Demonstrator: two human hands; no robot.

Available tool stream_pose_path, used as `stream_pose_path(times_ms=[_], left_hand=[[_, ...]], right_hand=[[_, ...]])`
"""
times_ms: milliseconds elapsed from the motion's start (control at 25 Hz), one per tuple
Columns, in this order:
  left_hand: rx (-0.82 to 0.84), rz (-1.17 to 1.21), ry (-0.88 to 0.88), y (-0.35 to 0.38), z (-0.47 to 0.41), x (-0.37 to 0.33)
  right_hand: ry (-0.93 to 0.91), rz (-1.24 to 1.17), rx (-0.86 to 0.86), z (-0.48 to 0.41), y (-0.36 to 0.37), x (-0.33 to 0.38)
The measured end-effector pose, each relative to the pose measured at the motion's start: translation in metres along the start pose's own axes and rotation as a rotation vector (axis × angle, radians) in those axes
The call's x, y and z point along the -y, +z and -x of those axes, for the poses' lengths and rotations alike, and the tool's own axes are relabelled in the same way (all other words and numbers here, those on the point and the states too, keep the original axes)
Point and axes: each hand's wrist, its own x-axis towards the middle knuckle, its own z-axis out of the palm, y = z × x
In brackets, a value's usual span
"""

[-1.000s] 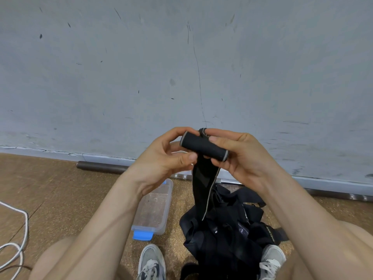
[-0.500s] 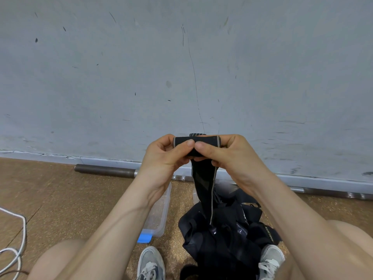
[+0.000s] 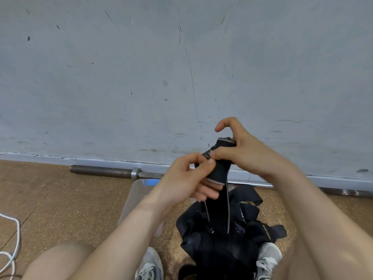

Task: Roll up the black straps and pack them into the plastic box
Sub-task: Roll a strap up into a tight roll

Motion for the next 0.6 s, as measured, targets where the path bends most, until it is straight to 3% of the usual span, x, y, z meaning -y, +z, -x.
stream_pose_path(times_ms=[80, 160, 200, 280, 360, 600], left_hand=[[0.081, -0.169, 0.092, -0.013, 0.002, -0.007], [-0.074, -0.005, 0.295, -0.028, -0.004, -0.011], [-0.093, 0.077, 0.342, -0.032, -0.008, -0.007], [0.063, 0.071, 0.304, -0.024, -0.016, 0.001], [0.160, 0.011, 0.227, -0.009, -0.018, 0.011], [-0.097, 0.109, 0.201, -0.005, -0.019, 0.005]], right_hand=[[0.039, 0.068, 0.279, 0.009, -0.020, 0.004], [0.039, 0.083, 0.504, 0.017, -0.029, 0.010], [0.014, 0.082, 0.562, 0.019, -0.029, 0.011], [-0.036, 0.048, 0.603, 0.018, -0.028, 0.013], [-0.036, -0.038, 0.604, 0.017, -0.028, 0.012], [-0.046, -0.105, 0.183, 0.011, -0.023, 0.003]])
